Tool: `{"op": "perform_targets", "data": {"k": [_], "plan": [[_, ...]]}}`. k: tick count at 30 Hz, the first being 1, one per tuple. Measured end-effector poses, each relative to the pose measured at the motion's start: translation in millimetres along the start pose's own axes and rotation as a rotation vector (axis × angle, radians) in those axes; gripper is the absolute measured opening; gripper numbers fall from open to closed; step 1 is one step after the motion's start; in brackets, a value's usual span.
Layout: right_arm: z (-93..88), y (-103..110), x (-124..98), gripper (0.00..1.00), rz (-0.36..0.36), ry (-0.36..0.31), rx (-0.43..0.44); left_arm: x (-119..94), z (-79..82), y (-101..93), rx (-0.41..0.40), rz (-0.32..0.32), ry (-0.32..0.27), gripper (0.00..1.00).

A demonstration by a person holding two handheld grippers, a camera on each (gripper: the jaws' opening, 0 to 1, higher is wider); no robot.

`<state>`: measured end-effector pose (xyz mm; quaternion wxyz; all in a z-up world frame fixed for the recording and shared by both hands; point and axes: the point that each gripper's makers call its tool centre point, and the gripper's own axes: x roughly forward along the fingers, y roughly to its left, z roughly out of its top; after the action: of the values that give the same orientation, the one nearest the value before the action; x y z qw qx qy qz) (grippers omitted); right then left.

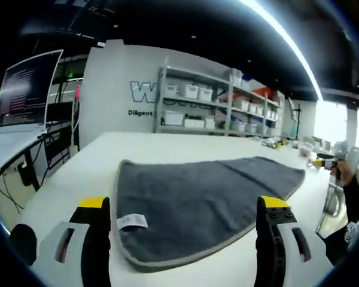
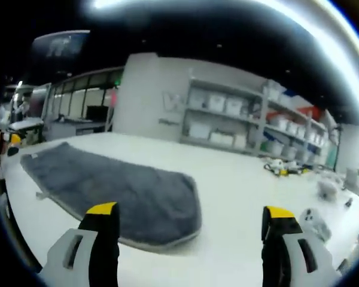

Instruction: Open the folded towel by lifting each exposed corner and separating the folded layers until the towel lies flat within the target outline without major curled edges

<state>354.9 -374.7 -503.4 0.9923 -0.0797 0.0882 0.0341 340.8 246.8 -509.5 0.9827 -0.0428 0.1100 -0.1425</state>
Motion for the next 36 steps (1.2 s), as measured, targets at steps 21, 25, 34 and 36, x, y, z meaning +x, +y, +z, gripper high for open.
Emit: {"op": "perform_targets", "data": {"k": [21, 25, 34, 36], "plan": [[-7.8, -2.4, -1.0, 1.00, -0.014, 0.014, -0.008, -5.0, -3.6, 6.9, -0.005, 0.027, 0.012, 0.97], [-10.0, -1.9, -0.2, 1.00, -0.014, 0.020, -0.007, -5.0, -7.0, 9.0, -0.001, 0.029, 0.024, 0.96], [-2.9, -4.5, 9.6, 0.99, 0.007, 0.028, -0.031, 7.7, -5.5, 30.2, 0.041, 0.036, 0.075, 0.96], [1.7, -7.3, 17.5, 0.99, 0.009, 0.037, -0.050, 13.7, -3.0, 32.4, 0.067, 0.031, 0.095, 0.96]]}}
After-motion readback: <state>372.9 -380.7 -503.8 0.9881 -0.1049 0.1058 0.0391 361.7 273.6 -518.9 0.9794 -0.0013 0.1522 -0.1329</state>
